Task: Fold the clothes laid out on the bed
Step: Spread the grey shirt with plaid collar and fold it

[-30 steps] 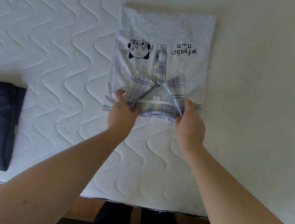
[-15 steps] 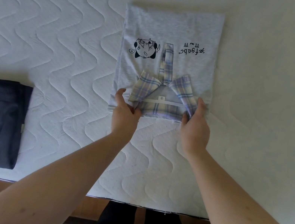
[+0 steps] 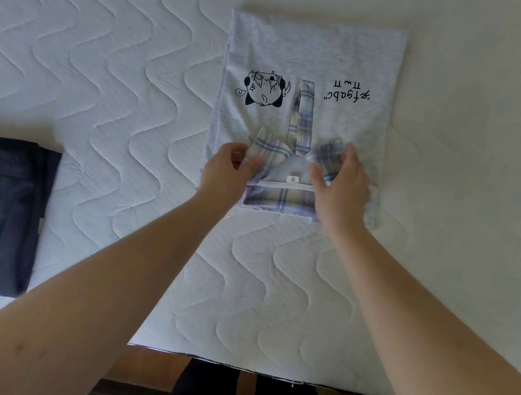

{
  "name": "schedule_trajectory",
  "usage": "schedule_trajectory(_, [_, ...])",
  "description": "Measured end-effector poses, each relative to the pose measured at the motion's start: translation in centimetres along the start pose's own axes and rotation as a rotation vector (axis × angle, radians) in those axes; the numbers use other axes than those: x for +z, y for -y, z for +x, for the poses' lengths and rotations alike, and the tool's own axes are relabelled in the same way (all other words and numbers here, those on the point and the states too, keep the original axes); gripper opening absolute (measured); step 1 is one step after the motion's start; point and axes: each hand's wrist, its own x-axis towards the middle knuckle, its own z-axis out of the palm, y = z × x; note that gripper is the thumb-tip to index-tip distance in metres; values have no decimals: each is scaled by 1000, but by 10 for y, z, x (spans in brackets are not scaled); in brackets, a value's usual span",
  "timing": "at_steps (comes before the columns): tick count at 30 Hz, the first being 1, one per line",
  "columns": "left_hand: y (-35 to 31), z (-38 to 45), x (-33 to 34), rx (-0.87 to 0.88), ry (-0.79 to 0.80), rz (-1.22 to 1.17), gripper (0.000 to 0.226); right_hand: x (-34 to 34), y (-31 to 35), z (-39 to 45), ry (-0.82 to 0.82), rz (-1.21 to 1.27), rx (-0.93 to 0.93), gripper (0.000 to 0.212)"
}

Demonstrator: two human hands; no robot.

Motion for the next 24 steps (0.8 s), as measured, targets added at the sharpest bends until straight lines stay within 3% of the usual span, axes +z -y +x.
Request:
schedule_trajectory(3, [-3, 19, -16, 34, 95, 70, 31, -6, 6, 21, -7, 129, 144, 57])
schedule_trajectory(6, [-5, 26, -23, 113, 212, 161, 28, -14, 5, 33, 23, 35, 192, 35])
schedule_trajectory(9, [-12, 30, -22, 336, 158, 264, 14, -18, 3, 36, 60, -58, 157, 22])
schedule_trajectory(11, [-20, 31, -20, 444, 103, 278, 7, -19, 2, 36, 60, 35, 55, 18])
schedule_trajectory(14, [-32, 35, -12, 410, 140, 235, 8, -20, 5, 35, 67, 120, -52, 17])
schedule_trajectory(19, [-42, 55, 0, 289, 244, 460, 8, -16, 8, 42, 146, 170, -61, 28])
schedule_trajectory(24, [-30, 50, 11, 427, 249, 506, 11, -13, 12, 53, 118, 138, -37, 11])
